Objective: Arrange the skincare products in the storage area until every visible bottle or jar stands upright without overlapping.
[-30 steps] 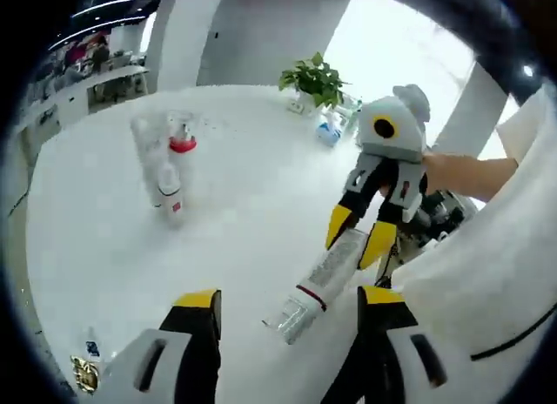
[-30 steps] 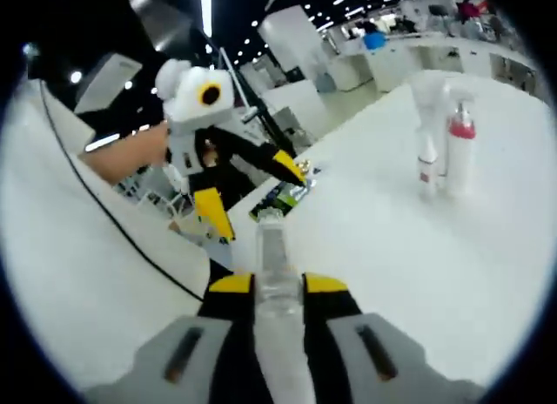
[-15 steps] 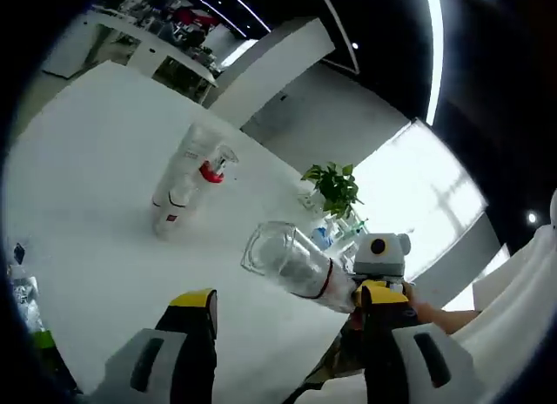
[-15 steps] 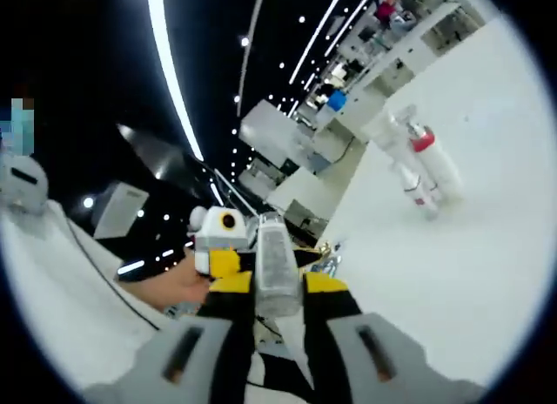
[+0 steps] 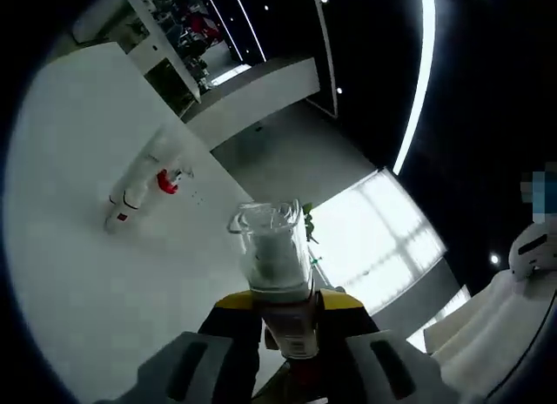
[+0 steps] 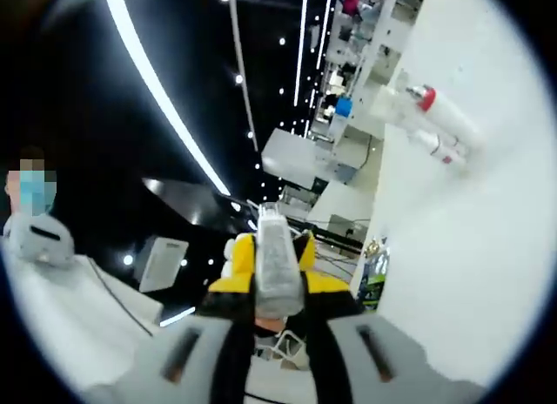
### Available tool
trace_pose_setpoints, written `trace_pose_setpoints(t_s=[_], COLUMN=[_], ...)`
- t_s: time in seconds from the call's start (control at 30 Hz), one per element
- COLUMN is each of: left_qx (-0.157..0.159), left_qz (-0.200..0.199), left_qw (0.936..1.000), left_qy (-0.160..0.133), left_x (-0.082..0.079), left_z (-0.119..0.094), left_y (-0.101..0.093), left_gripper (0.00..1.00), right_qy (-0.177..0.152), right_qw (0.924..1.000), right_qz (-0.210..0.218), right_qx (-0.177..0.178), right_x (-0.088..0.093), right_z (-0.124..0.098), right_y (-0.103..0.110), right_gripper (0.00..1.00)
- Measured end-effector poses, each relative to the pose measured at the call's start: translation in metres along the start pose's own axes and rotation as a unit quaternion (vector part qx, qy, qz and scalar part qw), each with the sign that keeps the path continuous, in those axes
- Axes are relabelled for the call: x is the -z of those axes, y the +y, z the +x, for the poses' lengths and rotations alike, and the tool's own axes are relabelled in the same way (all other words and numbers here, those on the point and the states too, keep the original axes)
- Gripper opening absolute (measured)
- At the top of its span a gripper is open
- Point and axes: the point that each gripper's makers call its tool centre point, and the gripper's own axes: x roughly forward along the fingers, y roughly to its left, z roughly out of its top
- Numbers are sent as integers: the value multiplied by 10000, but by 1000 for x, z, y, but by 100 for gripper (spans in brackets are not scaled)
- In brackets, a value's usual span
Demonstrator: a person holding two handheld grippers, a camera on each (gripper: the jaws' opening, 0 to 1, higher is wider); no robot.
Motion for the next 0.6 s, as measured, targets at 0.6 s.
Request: trace_pose_setpoints(t_s=[0.6], left_qx=[-1469], left_qz=[-115], left_qw=[9888], left_qy=[-222], left_x=[25], left_z=[-20], left_y=[42], left_gripper=[21], right_qy=[1896], right_qw=[8843], right_qz=[-3946], right_qx=[1623], right_x=[34], right_z=[-2], right_y=[-30], right_gripper=[32])
